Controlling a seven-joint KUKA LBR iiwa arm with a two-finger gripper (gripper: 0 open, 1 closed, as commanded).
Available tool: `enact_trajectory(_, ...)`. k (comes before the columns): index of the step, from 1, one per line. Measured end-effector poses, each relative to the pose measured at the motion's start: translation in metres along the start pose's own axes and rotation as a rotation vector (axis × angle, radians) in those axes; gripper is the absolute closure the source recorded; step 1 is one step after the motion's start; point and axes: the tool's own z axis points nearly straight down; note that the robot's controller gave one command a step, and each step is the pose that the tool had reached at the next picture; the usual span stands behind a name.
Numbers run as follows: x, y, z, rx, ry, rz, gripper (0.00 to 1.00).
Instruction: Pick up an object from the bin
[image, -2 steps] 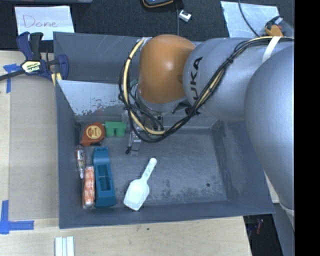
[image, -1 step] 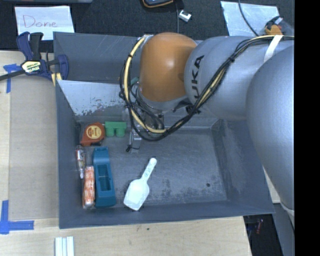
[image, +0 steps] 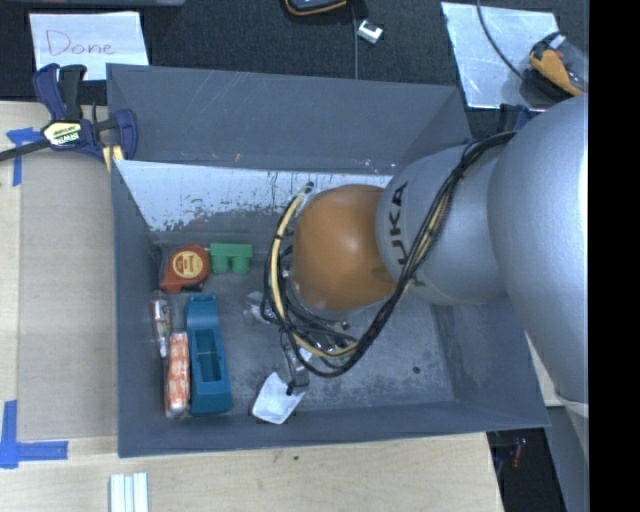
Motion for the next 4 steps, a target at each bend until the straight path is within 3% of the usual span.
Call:
enact_trajectory(1,-0.023,-0.037,-0.073,0.002,-0.006,-0.108,0.0)
enact_trajectory(2,0.012,0.004,-0.029,-0.006,0.007,-0.401,0.0)
enact_trajectory(3,0.02,0.006,-0.001,0.003,-0.011,-0.339,0.0)
enact_trajectory(4,0.005,-0.002,-0.002,-0.004,-0.004,-0.473,1.0)
